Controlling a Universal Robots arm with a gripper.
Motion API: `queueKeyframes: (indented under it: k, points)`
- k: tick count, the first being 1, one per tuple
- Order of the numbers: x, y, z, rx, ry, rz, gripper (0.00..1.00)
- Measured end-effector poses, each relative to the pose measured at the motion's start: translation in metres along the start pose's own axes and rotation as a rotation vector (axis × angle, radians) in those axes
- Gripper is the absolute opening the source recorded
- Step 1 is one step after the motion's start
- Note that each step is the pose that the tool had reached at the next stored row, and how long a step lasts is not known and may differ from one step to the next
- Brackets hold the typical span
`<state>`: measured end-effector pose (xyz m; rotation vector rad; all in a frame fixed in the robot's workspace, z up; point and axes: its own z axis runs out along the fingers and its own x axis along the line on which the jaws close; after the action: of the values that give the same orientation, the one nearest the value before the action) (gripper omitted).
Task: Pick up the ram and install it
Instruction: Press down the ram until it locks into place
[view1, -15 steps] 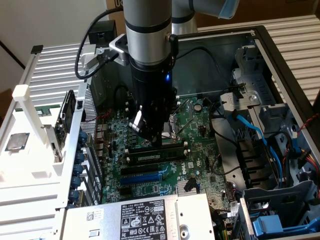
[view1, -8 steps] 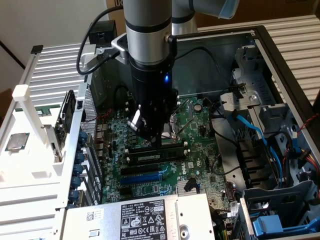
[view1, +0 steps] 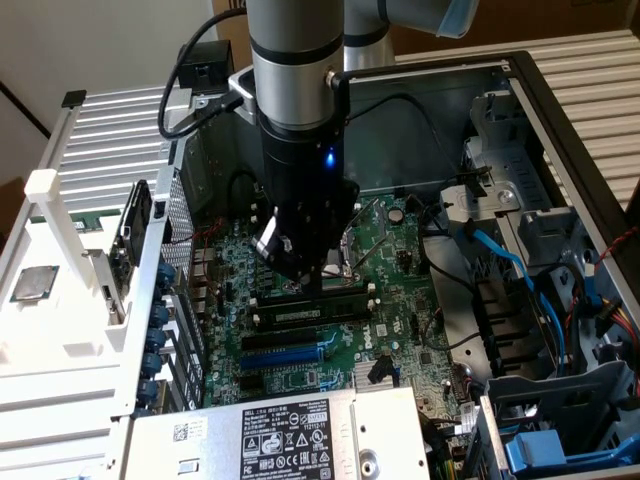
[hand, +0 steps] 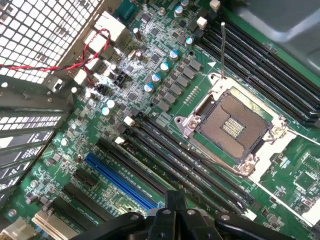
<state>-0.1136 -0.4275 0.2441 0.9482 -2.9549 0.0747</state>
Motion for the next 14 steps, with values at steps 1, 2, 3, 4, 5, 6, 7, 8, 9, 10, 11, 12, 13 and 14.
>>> queueKeyframes:
  k: [1,2,3,4,5,6,7,8,9,10,11,12,13,14]
  points:
    - [0.0000,0.0000,0.0001,-0.0023,0.0013,0.050,0.10]
    - [0.0000,0.0000,0.0001,-0.0029,0.0017,0.062,0.10]
    - [0.0000,0.0000,0.0001,-0.0036,0.0020,0.075,0.10]
    - [0.0000,0.0000,0.0001,-0.0041,0.0024,0.088,0.10]
    - [0.0000,0.0000,0.0001,-0.0047,0.0027,0.101,0.10]
    - [0.0000,0.0000,0.0001,-0.0053,0.0030,0.114,0.10]
    - [0.0000,0.0000,0.0001,-0.0063,0.0037,0.139,0.10]
    - [0.0000,0.0000,0.0000,-0.0073,0.0043,0.164,0.10]
    - [0.0000,0.0000,0.0001,-0.0079,0.0045,0.177,0.10]
    - [0.0000,0.0000,0.0001,-0.0084,0.0047,0.190,0.10]
    - [0.0000,0.0000,0.0001,-0.0093,0.0051,0.215,0.10]
    - [0.0000,0.0000,0.0000,-0.0097,0.0053,0.228,0.10]
    - [0.0000,0.0000,0.0001,-0.0100,0.0050,0.240,0.10]
    - [0.0000,0.0000,0.0000,-0.0099,0.0042,0.251,0.10]
